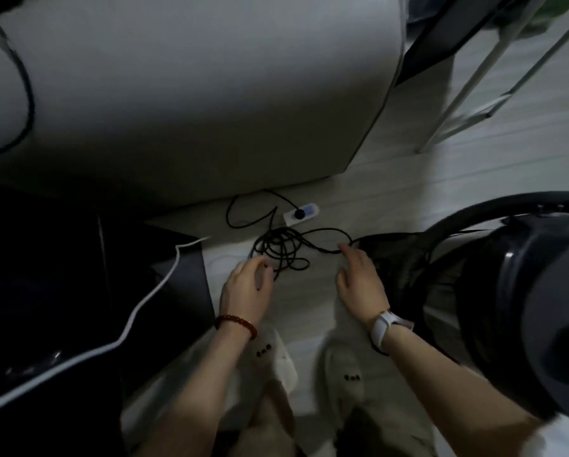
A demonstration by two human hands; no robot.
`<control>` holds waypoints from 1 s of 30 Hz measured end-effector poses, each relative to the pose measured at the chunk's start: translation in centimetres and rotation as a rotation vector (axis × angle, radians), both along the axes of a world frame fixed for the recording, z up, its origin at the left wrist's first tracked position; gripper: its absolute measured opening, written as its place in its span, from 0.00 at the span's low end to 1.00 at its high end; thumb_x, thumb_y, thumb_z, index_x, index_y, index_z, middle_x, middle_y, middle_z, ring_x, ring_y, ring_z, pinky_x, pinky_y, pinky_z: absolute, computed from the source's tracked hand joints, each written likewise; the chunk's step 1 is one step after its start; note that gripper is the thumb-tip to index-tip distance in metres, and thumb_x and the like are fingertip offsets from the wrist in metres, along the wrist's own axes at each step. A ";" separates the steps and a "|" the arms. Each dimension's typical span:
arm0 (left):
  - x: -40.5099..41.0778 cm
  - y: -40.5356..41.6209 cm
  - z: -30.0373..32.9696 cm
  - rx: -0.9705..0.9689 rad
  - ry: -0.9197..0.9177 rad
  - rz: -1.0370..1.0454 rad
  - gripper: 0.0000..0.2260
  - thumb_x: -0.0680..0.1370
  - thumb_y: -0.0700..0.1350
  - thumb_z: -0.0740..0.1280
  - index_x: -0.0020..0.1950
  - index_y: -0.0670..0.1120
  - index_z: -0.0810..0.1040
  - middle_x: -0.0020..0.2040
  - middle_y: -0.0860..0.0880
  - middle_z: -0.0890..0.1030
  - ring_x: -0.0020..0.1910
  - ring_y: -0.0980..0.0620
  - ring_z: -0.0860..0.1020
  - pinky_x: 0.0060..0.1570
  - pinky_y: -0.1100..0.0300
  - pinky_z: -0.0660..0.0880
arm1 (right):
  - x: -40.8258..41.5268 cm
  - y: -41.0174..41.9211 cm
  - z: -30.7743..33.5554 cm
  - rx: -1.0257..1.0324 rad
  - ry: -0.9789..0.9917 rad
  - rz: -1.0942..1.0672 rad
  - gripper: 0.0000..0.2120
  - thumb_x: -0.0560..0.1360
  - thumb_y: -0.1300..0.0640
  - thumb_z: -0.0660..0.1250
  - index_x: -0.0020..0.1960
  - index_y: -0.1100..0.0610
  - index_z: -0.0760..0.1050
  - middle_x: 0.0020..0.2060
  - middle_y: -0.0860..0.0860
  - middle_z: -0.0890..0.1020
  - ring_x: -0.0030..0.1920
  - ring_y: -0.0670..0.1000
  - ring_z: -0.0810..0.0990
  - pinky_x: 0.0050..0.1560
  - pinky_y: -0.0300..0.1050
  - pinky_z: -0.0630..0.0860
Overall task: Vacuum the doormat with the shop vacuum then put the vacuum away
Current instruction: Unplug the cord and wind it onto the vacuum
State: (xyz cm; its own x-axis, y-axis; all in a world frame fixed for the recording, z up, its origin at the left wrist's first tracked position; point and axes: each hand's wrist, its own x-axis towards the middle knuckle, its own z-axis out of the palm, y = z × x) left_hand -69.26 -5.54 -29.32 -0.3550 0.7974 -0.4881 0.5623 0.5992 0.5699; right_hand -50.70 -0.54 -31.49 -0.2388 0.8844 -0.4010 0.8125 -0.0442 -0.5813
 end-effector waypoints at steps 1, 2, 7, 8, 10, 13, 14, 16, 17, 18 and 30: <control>-0.8 0.7 -2.0 -0.019 0.040 -0.023 0.14 0.78 0.45 0.62 0.62 0.44 0.75 0.61 0.45 0.76 0.61 0.47 0.73 0.60 0.58 0.69 | -0.5 0.6 -2.0 -0.027 -0.012 0.013 0.22 0.78 0.63 0.57 0.71 0.61 0.62 0.66 0.60 0.69 0.66 0.59 0.68 0.63 0.46 0.65; -1.5 1.7 -4.5 -0.036 0.078 -0.047 0.14 0.78 0.45 0.62 0.63 0.45 0.74 0.62 0.45 0.75 0.63 0.47 0.72 0.62 0.55 0.68 | -0.9 1.5 -4.7 -0.052 -0.035 0.039 0.22 0.79 0.62 0.56 0.72 0.60 0.61 0.67 0.59 0.68 0.66 0.58 0.67 0.64 0.45 0.64; -2.0 6.7 -17.4 0.004 0.150 -0.287 0.16 0.79 0.45 0.61 0.65 0.45 0.72 0.63 0.45 0.75 0.63 0.46 0.70 0.62 0.53 0.66 | -2.0 6.7 -19.0 -0.056 -0.092 0.214 0.21 0.78 0.62 0.59 0.70 0.62 0.64 0.63 0.61 0.73 0.64 0.61 0.70 0.63 0.50 0.66; -1.8 7.6 -20.2 0.014 0.135 -0.318 0.16 0.79 0.45 0.61 0.66 0.45 0.72 0.63 0.46 0.74 0.63 0.46 0.70 0.62 0.53 0.67 | -2.2 7.9 -22.3 -0.047 -0.093 0.221 0.21 0.77 0.62 0.60 0.70 0.62 0.64 0.63 0.61 0.73 0.63 0.61 0.71 0.63 0.52 0.67; -1.6 9.7 -26.3 0.024 0.131 -0.367 0.16 0.79 0.45 0.59 0.67 0.45 0.70 0.65 0.47 0.73 0.64 0.47 0.69 0.64 0.53 0.66 | -3.1 11.3 -28.8 -0.007 -0.095 0.245 0.24 0.77 0.61 0.62 0.72 0.60 0.62 0.67 0.60 0.70 0.66 0.61 0.68 0.65 0.53 0.66; -1.3 11.8 -33.9 0.032 0.152 -0.402 0.18 0.80 0.45 0.58 0.70 0.45 0.67 0.67 0.47 0.69 0.66 0.48 0.67 0.66 0.52 0.64 | -4.7 15.7 -36.7 -0.005 -0.053 0.326 0.30 0.76 0.59 0.64 0.74 0.57 0.55 0.73 0.57 0.62 0.72 0.58 0.60 0.71 0.51 0.58; -1.2 12.3 -36.0 0.028 0.144 -0.415 0.18 0.80 0.45 0.57 0.71 0.45 0.66 0.69 0.47 0.68 0.67 0.48 0.66 0.66 0.53 0.64 | -5.1 16.7 -38.8 -0.008 -0.070 0.378 0.30 0.77 0.58 0.63 0.74 0.57 0.55 0.73 0.56 0.60 0.73 0.57 0.58 0.72 0.52 0.56; -0.7 12.7 -39.4 0.006 0.145 -0.438 0.21 0.80 0.44 0.57 0.73 0.46 0.61 0.72 0.47 0.64 0.69 0.48 0.63 0.68 0.53 0.62 | -5.8 17.4 -41.8 0.080 -0.049 0.458 0.21 0.76 0.56 0.63 0.68 0.61 0.68 0.67 0.61 0.70 0.67 0.62 0.68 0.67 0.57 0.63; -0.5 12.9 -40.9 -0.008 0.149 -0.442 0.22 0.80 0.43 0.56 0.74 0.46 0.58 0.73 0.46 0.61 0.71 0.47 0.61 0.69 0.53 0.61 | -6.0 17.2 -42.8 0.162 -0.012 0.449 0.16 0.75 0.55 0.63 0.57 0.64 0.77 0.56 0.63 0.79 0.57 0.65 0.76 0.57 0.58 0.72; -0.5 13.0 -42.0 -0.020 0.146 -0.440 0.24 0.80 0.42 0.57 0.75 0.45 0.55 0.75 0.45 0.59 0.72 0.47 0.59 0.70 0.52 0.60 | -6.0 16.9 -43.6 0.220 0.020 0.405 0.15 0.73 0.53 0.62 0.46 0.64 0.79 0.44 0.63 0.81 0.45 0.63 0.80 0.45 0.54 0.77; -0.3 13.8 -47.5 0.060 0.393 -0.417 0.23 0.77 0.47 0.64 0.71 0.49 0.66 0.70 0.52 0.70 0.68 0.54 0.68 0.59 0.54 0.67 | -5.7 13.3 -42.3 0.379 0.059 0.326 0.08 0.65 0.59 0.64 0.35 0.62 0.79 0.31 0.57 0.78 0.32 0.57 0.78 0.24 0.43 0.75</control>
